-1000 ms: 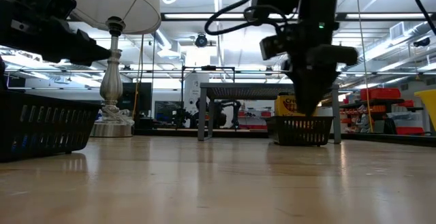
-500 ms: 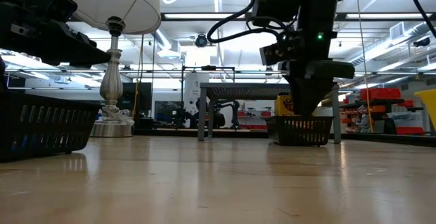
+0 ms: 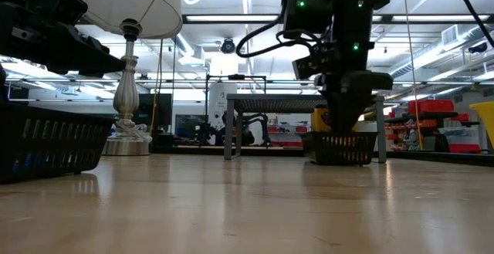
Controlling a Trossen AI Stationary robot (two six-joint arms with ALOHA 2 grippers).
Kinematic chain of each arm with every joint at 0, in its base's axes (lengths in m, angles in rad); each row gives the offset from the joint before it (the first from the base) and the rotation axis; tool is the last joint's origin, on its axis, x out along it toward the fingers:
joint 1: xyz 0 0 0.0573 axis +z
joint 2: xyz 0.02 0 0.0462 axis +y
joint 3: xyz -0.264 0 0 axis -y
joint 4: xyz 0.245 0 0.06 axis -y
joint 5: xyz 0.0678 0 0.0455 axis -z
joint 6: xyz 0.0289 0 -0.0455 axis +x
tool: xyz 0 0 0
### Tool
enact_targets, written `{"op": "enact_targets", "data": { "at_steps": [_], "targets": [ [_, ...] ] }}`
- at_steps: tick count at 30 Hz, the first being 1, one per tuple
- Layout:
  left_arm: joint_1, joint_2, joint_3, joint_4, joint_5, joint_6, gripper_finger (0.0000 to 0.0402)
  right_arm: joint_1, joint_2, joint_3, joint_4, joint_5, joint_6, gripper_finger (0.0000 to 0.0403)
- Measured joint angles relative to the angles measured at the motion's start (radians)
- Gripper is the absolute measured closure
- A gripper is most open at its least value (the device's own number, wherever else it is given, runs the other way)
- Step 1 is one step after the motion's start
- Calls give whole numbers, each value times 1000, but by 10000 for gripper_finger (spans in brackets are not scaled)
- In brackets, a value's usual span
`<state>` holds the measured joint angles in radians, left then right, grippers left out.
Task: Pick & Place Office Desk Supplies
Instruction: Put the top black bin with crayon boxes on the shelf
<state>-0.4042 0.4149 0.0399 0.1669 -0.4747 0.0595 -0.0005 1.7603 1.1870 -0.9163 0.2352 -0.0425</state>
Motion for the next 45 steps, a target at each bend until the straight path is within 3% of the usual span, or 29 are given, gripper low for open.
{"op": "enact_targets", "data": {
  "at_steps": [7, 14, 22, 26, 37, 42, 45],
  "targets": [
    [0, 0, 0, 0, 0, 0, 303, -22, 0, -75, 95, -47, 0, 231],
    [0, 0, 0, 0, 0, 1, 303, 18, -4, -149, 133, 38, 65, 244],
    [0, 0, 0, 0, 0, 9, 303, 110, -2, -150, 132, 40, 103, 390],
    [0, 0, 0, 0, 0, 9, 303, 171, 0, -151, 132, 61, 153, 397],
    [0, 0, 0, 0, 0, 11, 303, 382, 3, -153, 138, 274, 359, 400],
    [0, 0, 0, 0, 0, 7, 303, 461, 3, -153, 136, 379, 375, 401],
    [0, 0, 0, 0, 0, 4, 303, 485, 3, -144, 101, 388, 385, 401]
  ]
}}
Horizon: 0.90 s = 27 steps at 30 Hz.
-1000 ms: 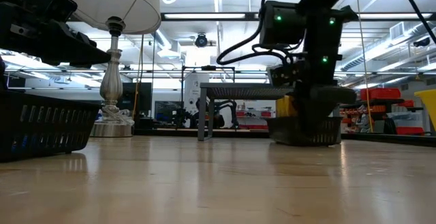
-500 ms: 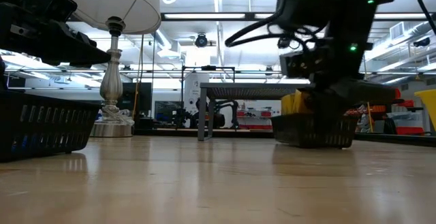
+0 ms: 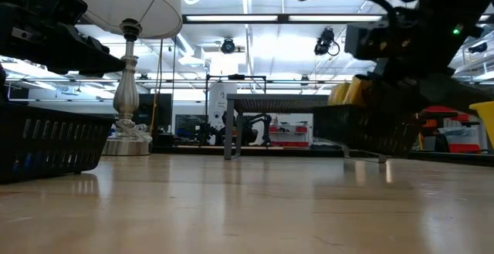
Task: Pick & Place Office Desk Supplies
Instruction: Put the top black bin with crayon boxes on the shelf
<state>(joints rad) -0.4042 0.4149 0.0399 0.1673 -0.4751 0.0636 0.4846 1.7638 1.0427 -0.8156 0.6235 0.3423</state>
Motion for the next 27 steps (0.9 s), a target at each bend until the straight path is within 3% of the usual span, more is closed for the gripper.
{"op": "enact_targets", "data": {
  "at_steps": [5, 15, 27],
  "targets": [
    [0, 0, 0, 0, 0, -3, 303, 19, 0, 64, -115, 2, -3, 401],
    [0, 0, 0, 0, 0, -1, 303, -14, -2, 351, -349, -64, -53, 401],
    [0, 0, 0, 0, 0, 5, 303, -217, -3, 540, -477, -126, -285, 402]
  ]
}}
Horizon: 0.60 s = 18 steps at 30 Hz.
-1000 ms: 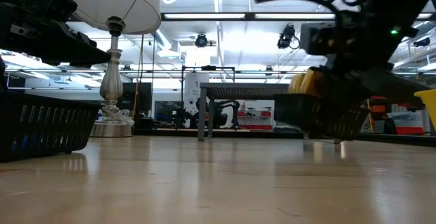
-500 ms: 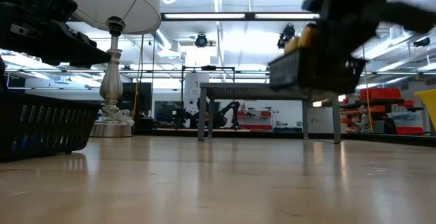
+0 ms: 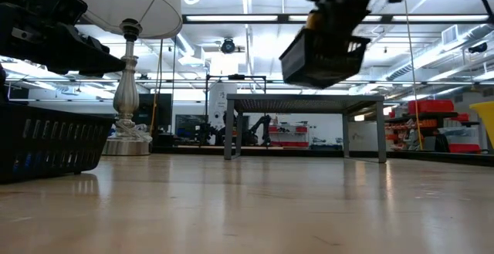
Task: Pick & Place Office Desk Supplies
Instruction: Put the top black bin with crayon boxes on the shelf
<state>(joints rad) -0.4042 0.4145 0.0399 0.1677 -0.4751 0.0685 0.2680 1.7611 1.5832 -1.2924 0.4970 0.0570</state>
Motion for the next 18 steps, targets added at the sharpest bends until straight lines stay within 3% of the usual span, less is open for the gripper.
{"op": "enact_targets", "data": {
  "at_steps": [10, 18],
  "targets": [
    [0, 0, 0, 0, 0, 2, 303, -229, 0, 74, 58, -40, -254, 402],
    [0, 0, 0, 0, 0, 2, 303, -406, 0, 113, 188, -177, -422, 402]
  ]
}}
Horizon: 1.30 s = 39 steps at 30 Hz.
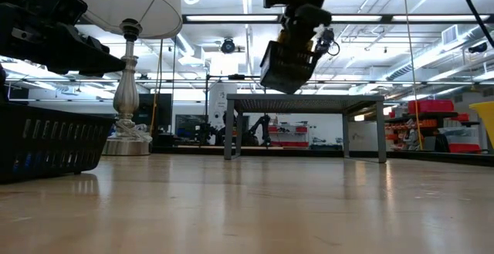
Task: Pick & Place Office Desk Supplies
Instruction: Put the top black bin with crayon boxes on the shelf
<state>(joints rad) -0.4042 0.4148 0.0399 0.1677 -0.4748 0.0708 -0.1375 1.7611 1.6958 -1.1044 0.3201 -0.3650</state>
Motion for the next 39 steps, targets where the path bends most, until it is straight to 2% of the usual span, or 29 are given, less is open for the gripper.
{"op": "enact_targets", "data": {
  "at_steps": [6, 11, 15, 28, 39],
  "targets": [
    [0, 0, 0, 0, 0, -7, 303, -82, 34, 2, 37, -48, -76, 402],
    [0, 0, 0, -3, 4, -19, 303, -123, 53, 2, -38, -39, -74, 402],
    [0, 4, 0, -10, 4, -22, 303, -126, 48, 2, -105, 11, -33, 402],
    [0, 13, 0, -10, 4, -29, 303, -125, 43, -2, -283, 16, 104, 402],
    [0, 13, 0, -10, 4, -28, 303, -130, 43, -2, -321, -26, 149, 398]
  ]
}}
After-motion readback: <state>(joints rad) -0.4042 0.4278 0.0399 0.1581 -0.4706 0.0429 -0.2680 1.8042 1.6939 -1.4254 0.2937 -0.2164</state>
